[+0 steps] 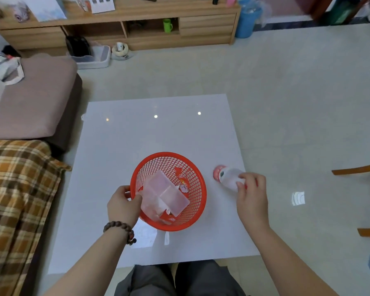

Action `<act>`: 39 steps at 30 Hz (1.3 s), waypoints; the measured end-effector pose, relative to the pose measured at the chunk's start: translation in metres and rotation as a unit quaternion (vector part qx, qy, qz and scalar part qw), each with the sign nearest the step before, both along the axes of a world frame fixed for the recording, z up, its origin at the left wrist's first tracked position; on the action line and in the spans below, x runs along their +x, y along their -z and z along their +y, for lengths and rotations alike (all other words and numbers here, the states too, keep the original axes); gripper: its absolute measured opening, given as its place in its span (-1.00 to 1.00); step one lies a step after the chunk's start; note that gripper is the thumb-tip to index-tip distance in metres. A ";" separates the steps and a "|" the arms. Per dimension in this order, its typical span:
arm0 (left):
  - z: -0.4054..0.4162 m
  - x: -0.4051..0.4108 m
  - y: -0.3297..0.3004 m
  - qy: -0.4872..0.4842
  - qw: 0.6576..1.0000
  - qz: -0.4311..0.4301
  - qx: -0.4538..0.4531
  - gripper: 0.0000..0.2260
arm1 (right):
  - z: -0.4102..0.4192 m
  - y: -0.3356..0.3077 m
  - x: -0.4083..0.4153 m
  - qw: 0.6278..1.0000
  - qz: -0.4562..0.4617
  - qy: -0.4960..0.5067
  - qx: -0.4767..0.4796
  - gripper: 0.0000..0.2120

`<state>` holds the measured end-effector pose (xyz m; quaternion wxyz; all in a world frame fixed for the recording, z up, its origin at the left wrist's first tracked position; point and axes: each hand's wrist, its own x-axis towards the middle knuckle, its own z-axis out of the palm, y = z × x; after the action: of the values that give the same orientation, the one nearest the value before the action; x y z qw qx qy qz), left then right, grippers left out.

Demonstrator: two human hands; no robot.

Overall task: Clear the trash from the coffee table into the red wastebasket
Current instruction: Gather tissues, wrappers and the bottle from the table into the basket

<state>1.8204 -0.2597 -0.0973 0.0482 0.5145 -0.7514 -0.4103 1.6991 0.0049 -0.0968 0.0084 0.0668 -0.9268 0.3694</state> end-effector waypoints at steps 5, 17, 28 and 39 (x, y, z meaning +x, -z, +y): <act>0.015 -0.005 -0.004 0.002 1.000 0.025 0.015 -0.81 | -0.023 -0.068 0.003 0.977 0.108 -0.094 -0.159 -0.86; 0.009 0.033 -0.031 0.046 0.990 0.131 0.021 -0.93 | -0.080 -0.046 0.056 0.968 -0.023 -0.248 -0.030 -0.81; -0.006 0.084 -0.027 0.037 0.991 0.120 0.043 -0.91 | -0.073 -0.049 0.092 0.971 -0.043 -0.232 -0.037 -0.26; 0.027 0.059 -0.030 0.053 0.984 0.142 0.098 -0.84 | 0.008 -0.011 0.089 0.967 -0.241 0.003 -0.084 -0.31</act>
<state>1.8794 -0.2326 -0.0674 0.0822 0.4123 -0.7195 -0.5528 1.7879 0.0134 -0.0861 -0.2084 -0.0274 -0.8675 0.4509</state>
